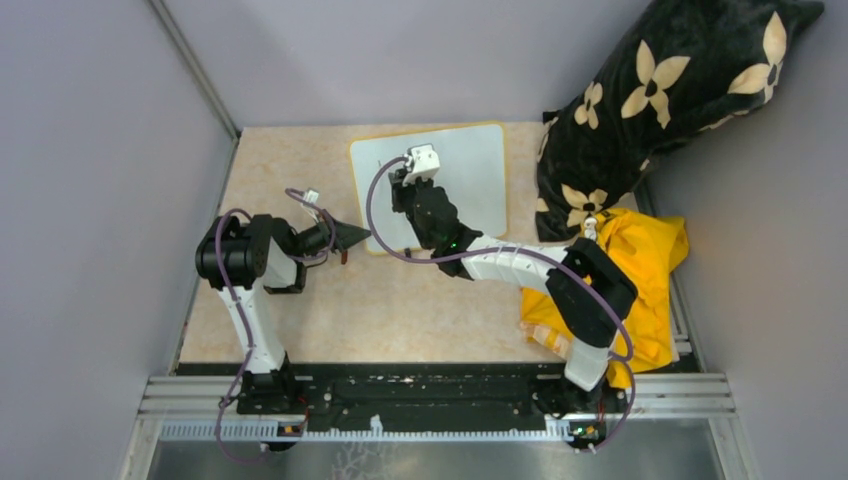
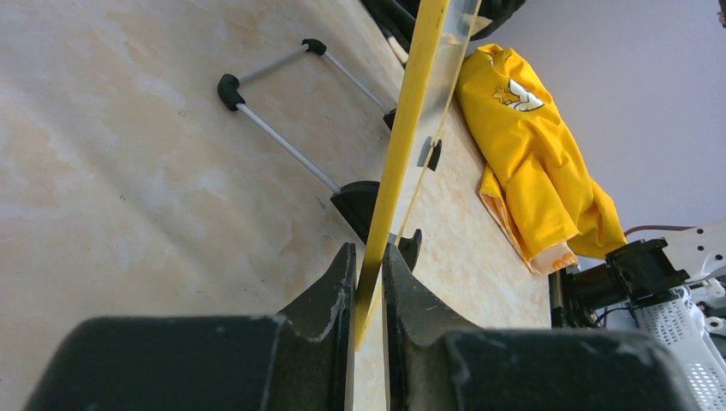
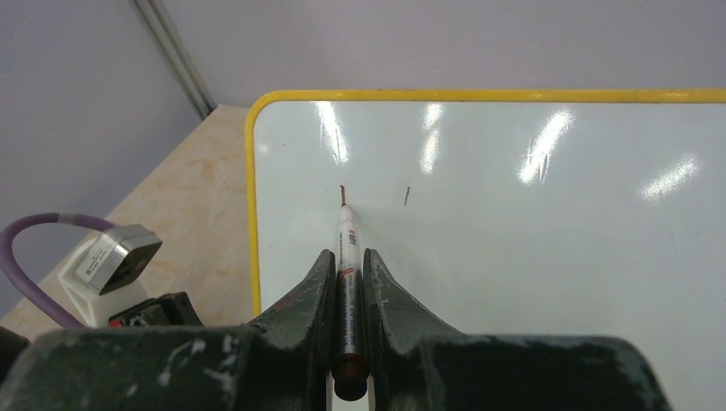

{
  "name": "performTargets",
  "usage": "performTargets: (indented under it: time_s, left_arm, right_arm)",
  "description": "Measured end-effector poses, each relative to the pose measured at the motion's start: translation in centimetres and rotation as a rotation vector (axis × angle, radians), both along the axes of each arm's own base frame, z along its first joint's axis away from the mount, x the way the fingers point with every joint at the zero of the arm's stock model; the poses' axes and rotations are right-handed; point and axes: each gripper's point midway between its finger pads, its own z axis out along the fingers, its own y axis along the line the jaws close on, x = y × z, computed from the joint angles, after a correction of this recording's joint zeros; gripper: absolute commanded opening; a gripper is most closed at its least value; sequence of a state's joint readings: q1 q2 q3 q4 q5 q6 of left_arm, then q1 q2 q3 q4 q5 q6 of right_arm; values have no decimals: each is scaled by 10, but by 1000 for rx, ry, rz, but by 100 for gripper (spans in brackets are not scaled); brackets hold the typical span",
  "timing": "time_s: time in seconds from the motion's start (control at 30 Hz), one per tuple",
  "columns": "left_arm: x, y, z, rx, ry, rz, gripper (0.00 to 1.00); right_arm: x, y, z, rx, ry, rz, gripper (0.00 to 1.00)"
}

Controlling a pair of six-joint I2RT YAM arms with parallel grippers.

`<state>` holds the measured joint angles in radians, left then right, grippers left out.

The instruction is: Write a sentence on the whiteboard

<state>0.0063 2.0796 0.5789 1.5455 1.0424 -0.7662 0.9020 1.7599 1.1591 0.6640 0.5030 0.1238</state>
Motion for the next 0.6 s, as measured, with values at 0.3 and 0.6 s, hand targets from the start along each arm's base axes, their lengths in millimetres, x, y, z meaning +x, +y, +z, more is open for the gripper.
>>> performTargets:
  time_s: [0.3, 0.6]
  left_arm:
    - [0, 0, 0, 0, 1, 2, 0]
    - [0, 0, 0, 0, 0, 1, 0]
  right_arm:
    - [-5, -6, -5, 3, 11, 1, 0]
    - [-8, -10, 14, 36, -9, 3, 0]
